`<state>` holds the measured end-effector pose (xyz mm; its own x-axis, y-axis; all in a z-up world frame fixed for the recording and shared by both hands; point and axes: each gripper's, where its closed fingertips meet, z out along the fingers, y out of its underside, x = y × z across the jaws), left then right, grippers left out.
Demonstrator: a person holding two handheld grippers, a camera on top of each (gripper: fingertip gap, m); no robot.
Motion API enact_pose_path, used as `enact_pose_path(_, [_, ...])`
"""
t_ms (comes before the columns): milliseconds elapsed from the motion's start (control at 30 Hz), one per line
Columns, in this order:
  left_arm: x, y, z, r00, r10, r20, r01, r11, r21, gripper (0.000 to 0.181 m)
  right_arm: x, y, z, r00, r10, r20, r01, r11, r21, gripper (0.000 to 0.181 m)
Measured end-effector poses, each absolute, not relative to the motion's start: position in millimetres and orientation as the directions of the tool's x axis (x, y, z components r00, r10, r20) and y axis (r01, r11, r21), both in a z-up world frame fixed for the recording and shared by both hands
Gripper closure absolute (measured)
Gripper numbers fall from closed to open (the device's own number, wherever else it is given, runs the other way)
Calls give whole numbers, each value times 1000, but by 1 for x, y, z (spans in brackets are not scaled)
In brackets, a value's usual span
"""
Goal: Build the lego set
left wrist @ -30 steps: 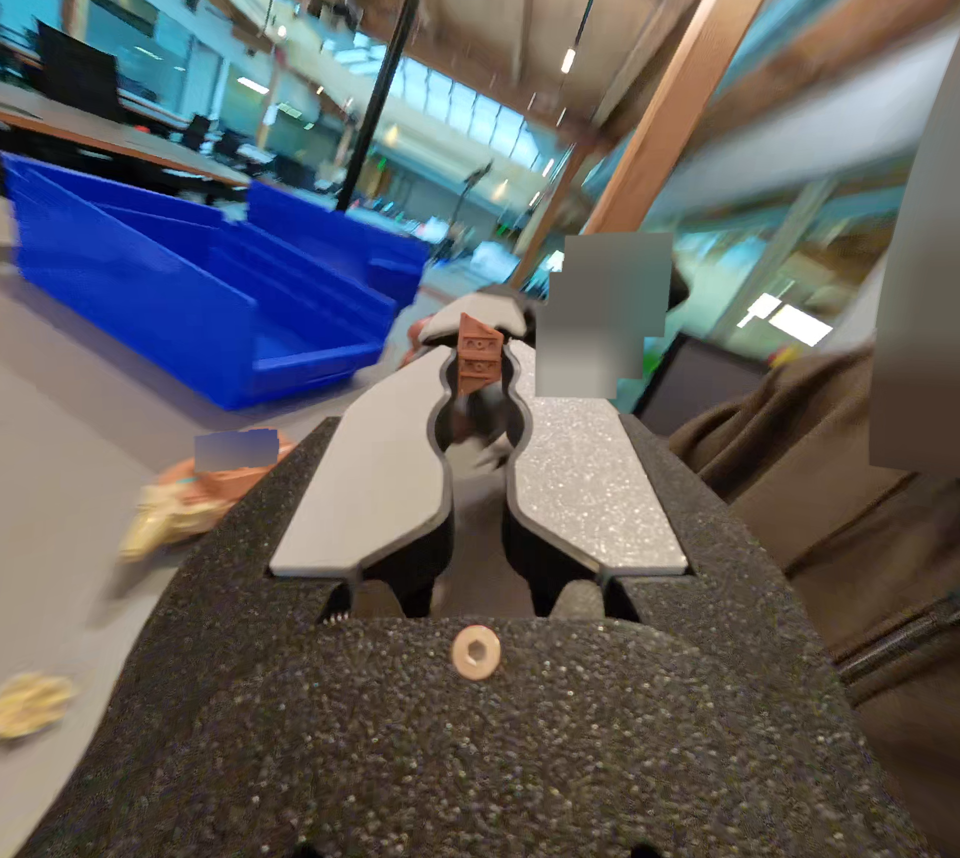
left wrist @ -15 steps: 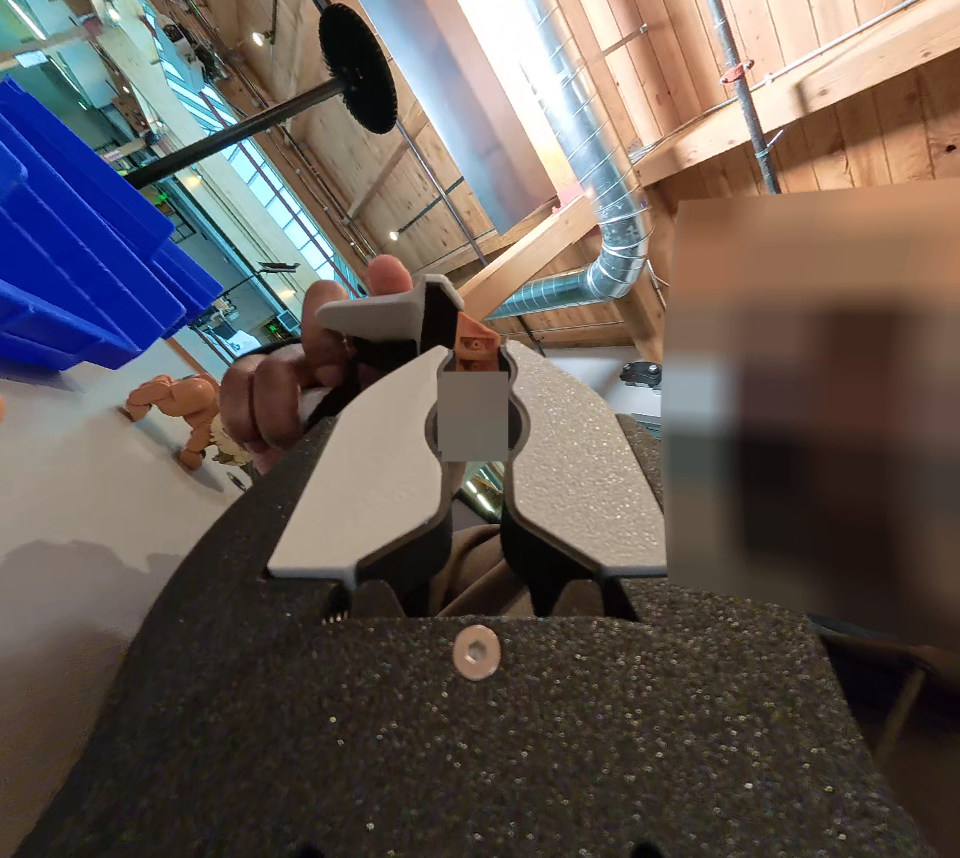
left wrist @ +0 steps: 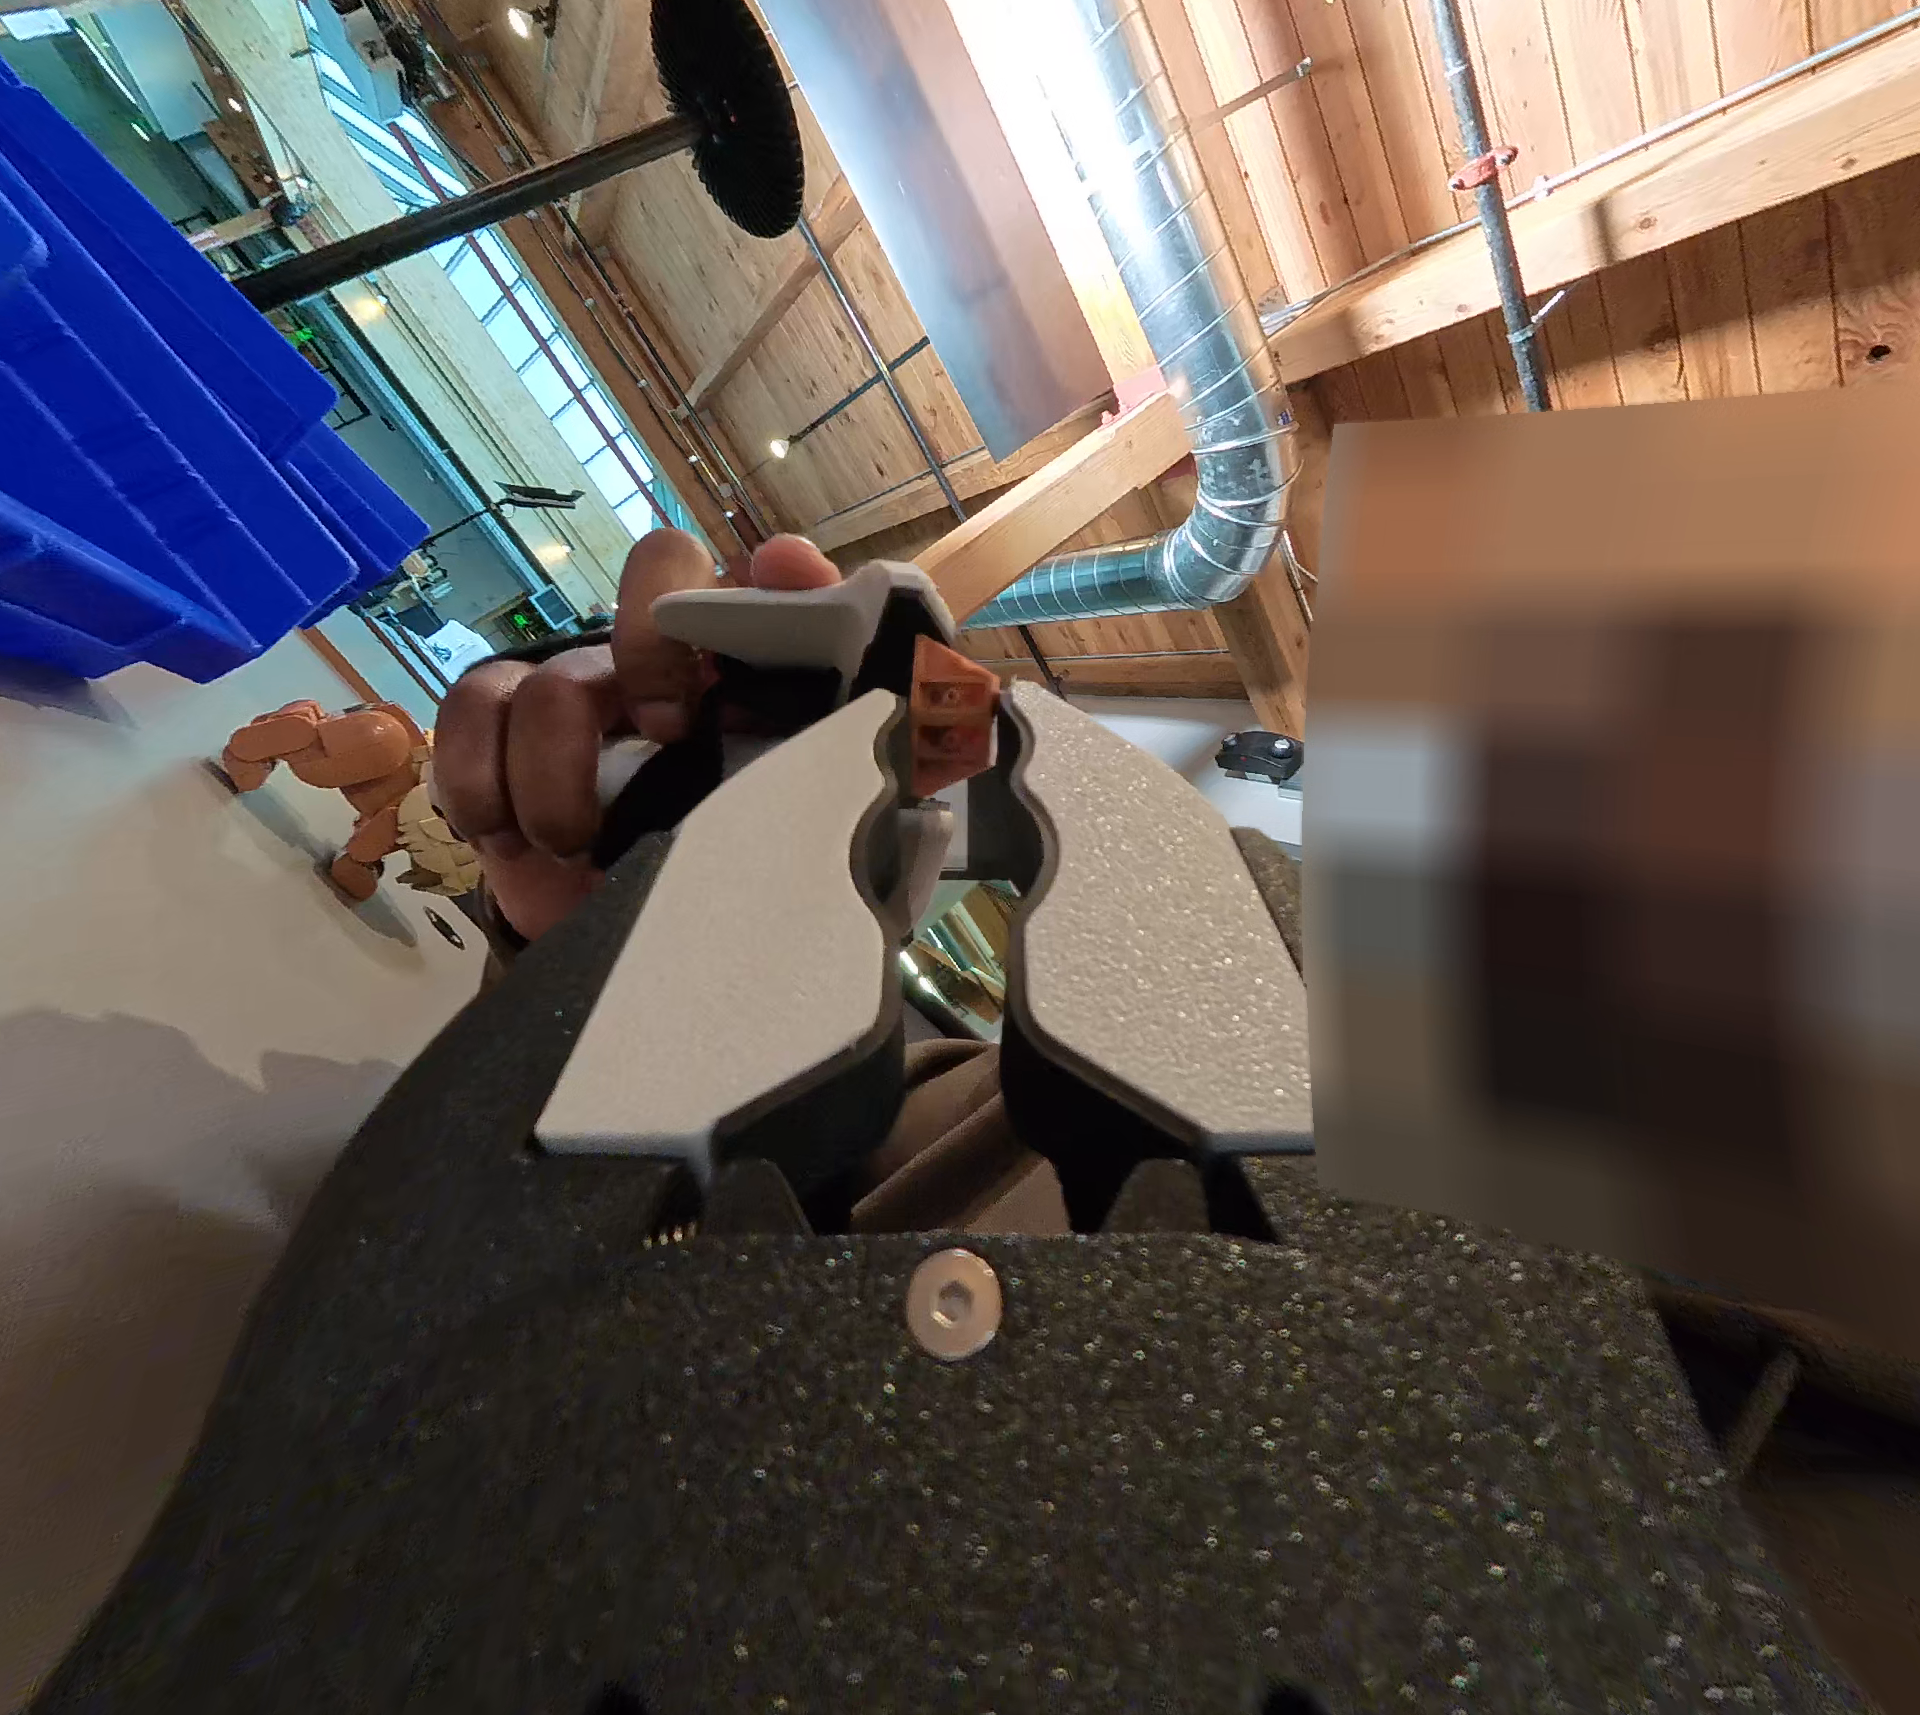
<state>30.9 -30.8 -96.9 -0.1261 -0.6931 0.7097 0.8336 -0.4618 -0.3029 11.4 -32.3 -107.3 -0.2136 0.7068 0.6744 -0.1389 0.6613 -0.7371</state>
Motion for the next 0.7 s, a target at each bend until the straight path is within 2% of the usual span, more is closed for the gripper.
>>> enact_pose_path(33, [29,-30,-97,-118,-691,713,838,-454,-302,167,12,-32,-108,-216,708,672,-136,660,-739,148])
enact_pose_path(233, [23,-29,-100,8,-688,726,837,-392,-381,167,13,-30,-111,-193,712,676,-111,668,-736,147])
enact_pose_path(333, [22,-30,-102,190,-670,718,800,-319,-509,162,13,-22,-112,-140,708,692,-57,692,-720,148])
enact_pose_path(400, [25,-27,-106,413,-615,672,712,-242,-659,153,12,-19,-113,-114,694,711,-20,714,-700,148])
enact_pose_path(500, [35,-24,-108,701,-526,482,472,-165,-866,142,11,-17,-118,-81,645,760,42,764,-644,147])
enact_pose_path(567, [35,-21,-108,811,-455,368,343,-139,-929,143,9,-17,-121,-65,598,799,77,801,-594,148])
enact_pose_path(700, [34,-17,-112,869,-387,309,262,-170,-950,149,8,-20,-122,-40,542,839,104,838,-536,148])
